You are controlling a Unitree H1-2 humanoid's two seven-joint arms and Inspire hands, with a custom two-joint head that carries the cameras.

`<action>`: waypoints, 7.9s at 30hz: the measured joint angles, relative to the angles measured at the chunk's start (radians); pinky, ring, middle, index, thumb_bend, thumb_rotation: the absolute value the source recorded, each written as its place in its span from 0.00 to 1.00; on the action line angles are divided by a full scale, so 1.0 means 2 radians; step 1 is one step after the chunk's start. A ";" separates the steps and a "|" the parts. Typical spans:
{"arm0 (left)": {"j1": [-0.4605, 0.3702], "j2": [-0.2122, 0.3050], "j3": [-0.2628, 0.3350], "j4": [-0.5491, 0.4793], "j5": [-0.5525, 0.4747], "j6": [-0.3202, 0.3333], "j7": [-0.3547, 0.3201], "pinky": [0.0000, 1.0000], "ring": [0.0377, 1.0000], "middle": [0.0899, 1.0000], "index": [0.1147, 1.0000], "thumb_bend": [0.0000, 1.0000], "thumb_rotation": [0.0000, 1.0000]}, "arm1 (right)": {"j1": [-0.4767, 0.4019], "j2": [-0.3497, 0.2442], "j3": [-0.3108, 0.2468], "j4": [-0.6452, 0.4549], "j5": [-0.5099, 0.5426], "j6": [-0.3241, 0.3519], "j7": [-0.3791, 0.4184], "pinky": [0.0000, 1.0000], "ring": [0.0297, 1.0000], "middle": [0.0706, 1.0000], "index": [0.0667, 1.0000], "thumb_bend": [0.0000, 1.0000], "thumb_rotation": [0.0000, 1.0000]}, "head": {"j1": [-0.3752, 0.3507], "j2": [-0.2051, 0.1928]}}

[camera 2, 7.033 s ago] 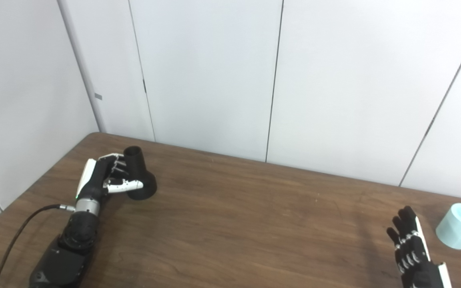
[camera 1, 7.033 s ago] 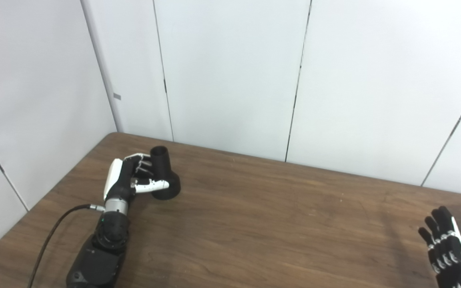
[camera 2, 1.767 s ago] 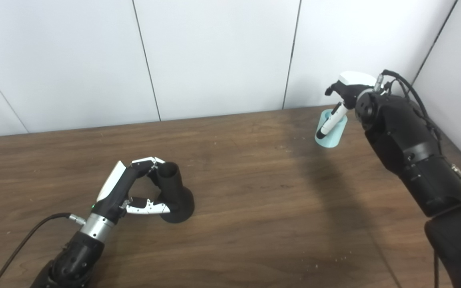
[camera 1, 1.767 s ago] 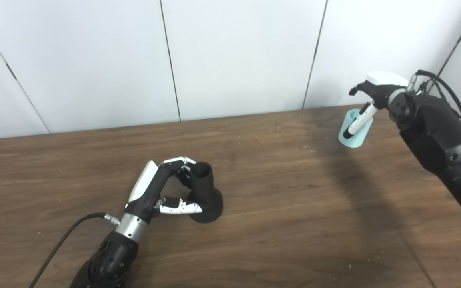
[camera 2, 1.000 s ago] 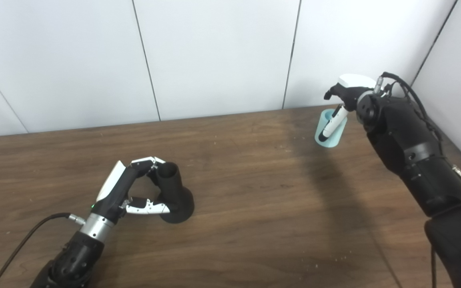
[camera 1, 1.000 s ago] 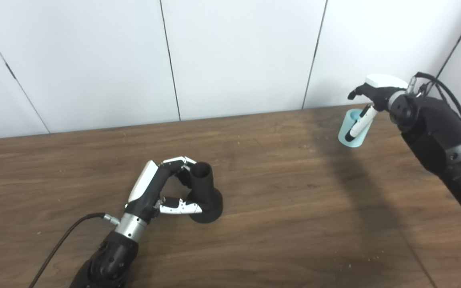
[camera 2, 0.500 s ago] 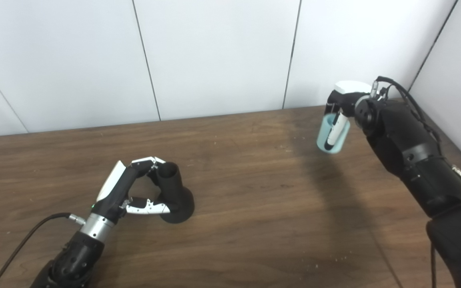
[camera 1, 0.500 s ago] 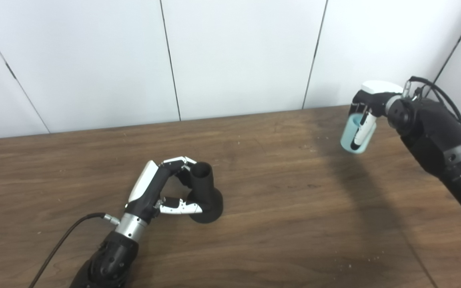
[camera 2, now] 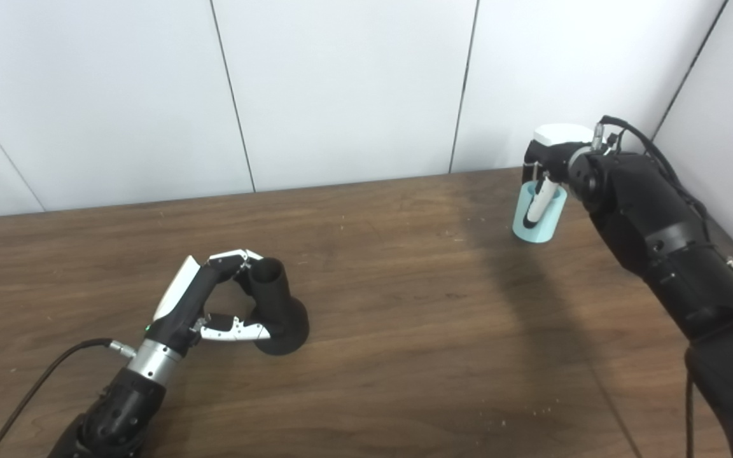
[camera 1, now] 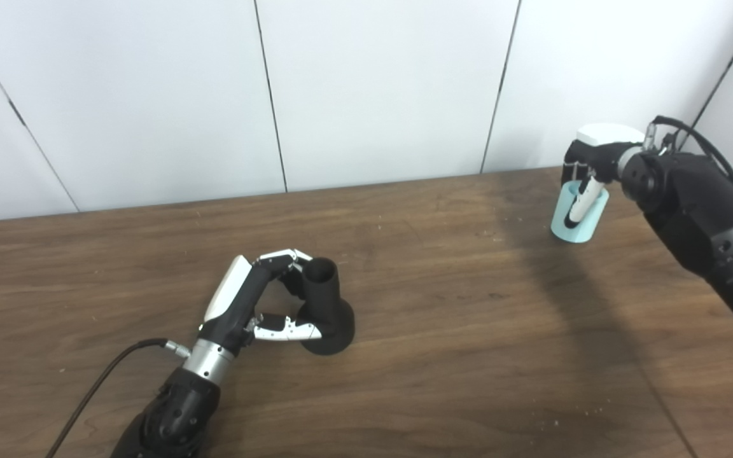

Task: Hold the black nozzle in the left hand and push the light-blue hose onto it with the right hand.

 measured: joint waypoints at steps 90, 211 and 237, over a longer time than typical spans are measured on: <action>0.000 -0.049 -0.017 -0.012 0.048 0.027 0.015 0.44 0.37 0.29 0.40 0.52 0.08 | -0.060 0.139 -0.005 -0.347 0.157 -0.095 0.184 0.32 0.37 0.43 0.46 0.53 0.00 | 0.092 0.002; 0.012 -0.046 -0.015 -0.031 0.043 0.044 0.015 0.44 0.36 0.29 0.40 0.52 0.08 | -0.009 0.165 0.004 -0.316 0.149 -0.094 0.097 0.23 0.29 0.38 0.48 0.53 0.00 | 0.102 0.014; 0.013 -0.046 -0.019 -0.034 0.041 0.044 0.010 0.45 0.37 0.29 0.40 0.52 0.08 | 0.011 0.169 0.008 -0.333 0.190 -0.029 0.116 0.18 0.23 0.36 0.48 0.52 0.00 | 0.102 0.017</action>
